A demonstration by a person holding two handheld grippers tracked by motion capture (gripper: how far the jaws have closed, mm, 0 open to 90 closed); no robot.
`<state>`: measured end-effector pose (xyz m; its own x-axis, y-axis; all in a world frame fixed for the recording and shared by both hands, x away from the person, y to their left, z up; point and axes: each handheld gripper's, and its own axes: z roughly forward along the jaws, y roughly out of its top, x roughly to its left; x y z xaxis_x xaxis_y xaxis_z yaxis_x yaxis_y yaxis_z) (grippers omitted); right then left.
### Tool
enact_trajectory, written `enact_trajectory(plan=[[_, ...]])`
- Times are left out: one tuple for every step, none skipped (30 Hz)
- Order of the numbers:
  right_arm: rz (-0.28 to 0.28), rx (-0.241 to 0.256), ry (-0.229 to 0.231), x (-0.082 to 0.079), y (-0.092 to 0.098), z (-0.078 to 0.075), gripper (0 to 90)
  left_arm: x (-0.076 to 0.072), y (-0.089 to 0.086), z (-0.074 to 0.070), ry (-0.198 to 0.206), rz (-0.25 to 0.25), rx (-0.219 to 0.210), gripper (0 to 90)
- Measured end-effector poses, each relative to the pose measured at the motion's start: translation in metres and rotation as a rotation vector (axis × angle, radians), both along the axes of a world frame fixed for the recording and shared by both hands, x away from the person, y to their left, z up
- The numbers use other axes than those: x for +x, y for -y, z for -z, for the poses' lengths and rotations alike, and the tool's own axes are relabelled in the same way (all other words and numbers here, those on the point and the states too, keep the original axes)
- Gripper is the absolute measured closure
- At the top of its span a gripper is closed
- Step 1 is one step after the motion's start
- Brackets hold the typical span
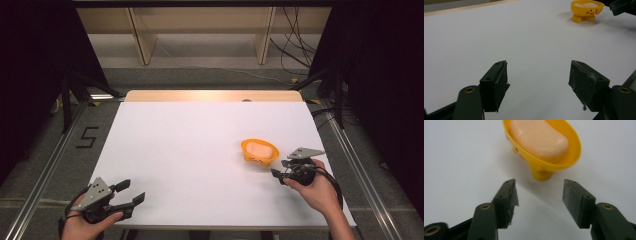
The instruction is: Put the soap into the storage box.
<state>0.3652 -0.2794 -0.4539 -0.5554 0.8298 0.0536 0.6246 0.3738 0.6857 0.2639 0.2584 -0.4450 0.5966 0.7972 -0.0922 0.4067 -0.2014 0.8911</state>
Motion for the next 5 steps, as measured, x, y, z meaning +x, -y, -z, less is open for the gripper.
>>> enact_trajectory(plan=[[-0.008,-0.009,-0.001,-0.0014,0.0030,0.0024,46.2,-0.0004,0.0004,0.0000,-0.005,-0.001,-0.001,30.9],[-0.008,-0.009,-0.001,-0.0014,0.0030,0.0024,46.2,-0.0004,0.0004,0.0000,-0.005,-0.001,-0.001,30.9],[0.022,0.000,-0.006,-0.0021,0.0044,0.0018,47.6,-0.0003,0.0005,0.0001,-0.005,0.001,0.000,30.9],[0.031,0.001,0.011,-0.0019,0.0063,0.0016,49.0,0.0003,0.0009,0.0007,-0.004,0.007,-0.009,30.9],[0.058,0.036,0.006,-0.0010,0.0073,0.0013,52.7,0.0003,0.0012,0.0008,-0.005,0.010,-0.008,30.9]])
